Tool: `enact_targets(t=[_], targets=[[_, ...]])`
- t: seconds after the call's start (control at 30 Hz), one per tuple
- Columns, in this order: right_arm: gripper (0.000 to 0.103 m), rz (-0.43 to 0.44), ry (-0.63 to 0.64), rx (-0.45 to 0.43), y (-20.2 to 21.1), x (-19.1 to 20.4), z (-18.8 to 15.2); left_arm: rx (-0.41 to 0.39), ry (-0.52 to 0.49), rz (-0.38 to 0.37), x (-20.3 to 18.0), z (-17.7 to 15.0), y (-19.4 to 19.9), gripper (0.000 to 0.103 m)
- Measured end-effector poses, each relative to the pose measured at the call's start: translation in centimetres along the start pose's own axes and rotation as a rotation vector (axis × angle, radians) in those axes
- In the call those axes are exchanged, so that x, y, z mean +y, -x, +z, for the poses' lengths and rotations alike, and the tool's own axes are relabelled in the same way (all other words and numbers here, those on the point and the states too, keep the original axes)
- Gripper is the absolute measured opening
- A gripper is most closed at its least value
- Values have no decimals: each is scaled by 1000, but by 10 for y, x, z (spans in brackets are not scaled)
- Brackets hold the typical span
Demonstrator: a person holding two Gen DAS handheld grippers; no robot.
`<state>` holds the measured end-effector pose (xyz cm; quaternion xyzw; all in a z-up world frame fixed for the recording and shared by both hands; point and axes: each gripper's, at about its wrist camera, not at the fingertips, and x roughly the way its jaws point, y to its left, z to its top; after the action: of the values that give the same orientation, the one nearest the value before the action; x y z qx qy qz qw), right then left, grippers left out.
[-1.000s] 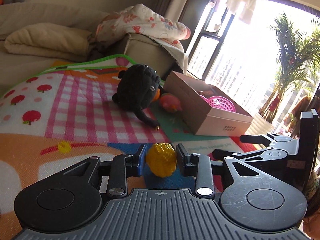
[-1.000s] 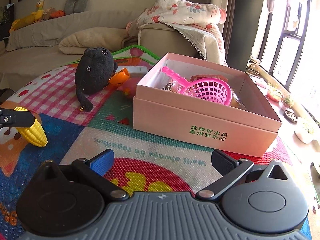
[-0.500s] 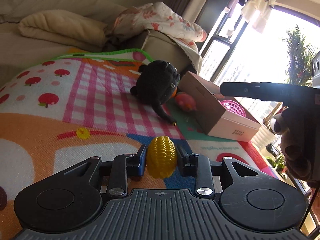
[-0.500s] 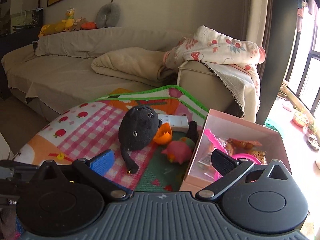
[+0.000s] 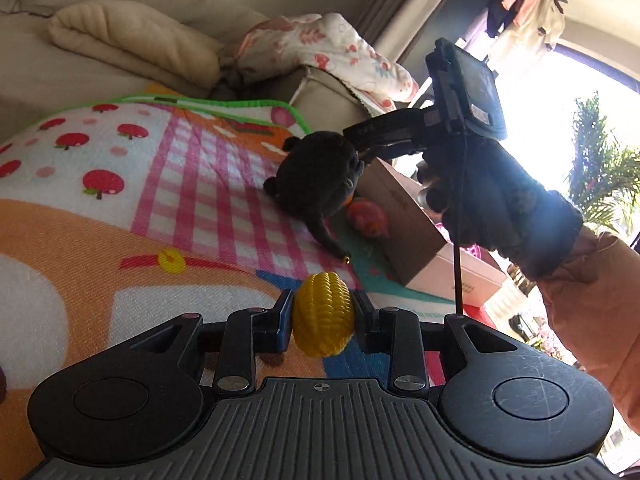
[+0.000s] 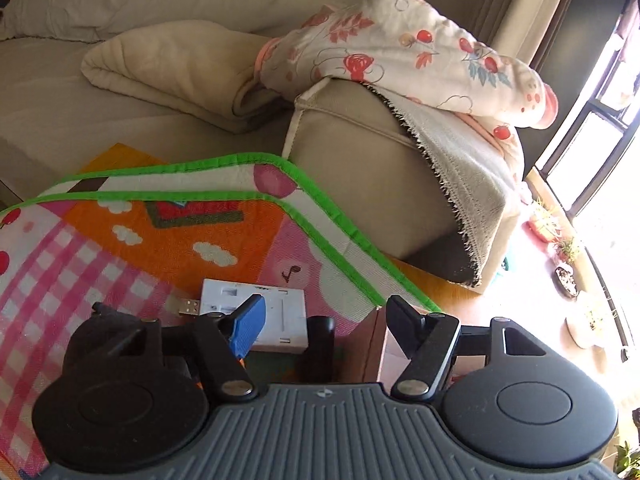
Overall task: Organize objects
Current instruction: 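Lift the corn toy with the left tool while the right tool grasps the orange toy shell, then carry the corn toy and orange shell into the pink box and open both tools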
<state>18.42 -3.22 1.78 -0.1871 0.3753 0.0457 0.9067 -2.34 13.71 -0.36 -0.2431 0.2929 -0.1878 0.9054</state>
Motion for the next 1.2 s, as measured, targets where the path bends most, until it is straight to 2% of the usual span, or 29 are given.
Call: enact_targets(t=[0.03, 0.1, 0.2, 0.23, 0.3, 0.4, 0.53, 0.63, 0.67, 0.7, 0.77, 0.83, 0.9, 0.93, 1.03, 1.1, 1.2], targets=[[67, 21, 6, -8, 2, 2, 0, -6, 12, 3, 3, 3, 0, 34], [70, 117, 3, -15, 10, 3, 0, -37, -2, 30, 6, 12, 0, 34], [75, 263, -43, 48, 10, 4, -2, -76, 3, 39, 11, 24, 0, 34], [77, 287, -49, 58, 9, 5, -3, -85, 5, 41, 12, 26, 0, 34], [89, 299, -63, 51, 9, 10, -7, -88, 12, 46, 15, 26, -1, 34], [91, 293, -96, 52, 2, 10, -6, -65, 18, 49, 16, 20, -2, 34], [91, 352, -169, 119, -8, 4, -7, -77, 8, 37, 14, 18, 2, 34], [76, 404, -191, 142, -2, 2, -14, -77, 15, 39, 15, 17, 4, 34], [67, 414, -188, 141, 4, 2, -17, -80, 19, 38, 16, 17, 5, 34], [54, 404, -171, 138, 11, 3, -20, -85, 21, 39, 17, 18, 7, 34], [42, 370, -133, 122, 25, 6, -25, -92, 23, 44, 18, 19, 9, 34], [41, 387, -101, 101, 40, 5, -28, -98, 22, 49, 19, 20, 12, 34], [44, 469, -131, 52, 56, -8, -27, -98, 23, 54, 19, 21, 12, 34], [46, 481, -158, 37, 59, -14, -26, -96, 23, 55, 19, 21, 12, 34], [48, 405, -167, 21, 57, -18, -19, -91, 16, 58, 18, 21, 11, 34], [48, 342, -158, 53, 42, -15, -17, -90, 13, 58, 18, 20, 10, 34], [49, 297, -165, 100, 16, -8, -18, -76, 16, 63, 19, 19, 7, 34]])
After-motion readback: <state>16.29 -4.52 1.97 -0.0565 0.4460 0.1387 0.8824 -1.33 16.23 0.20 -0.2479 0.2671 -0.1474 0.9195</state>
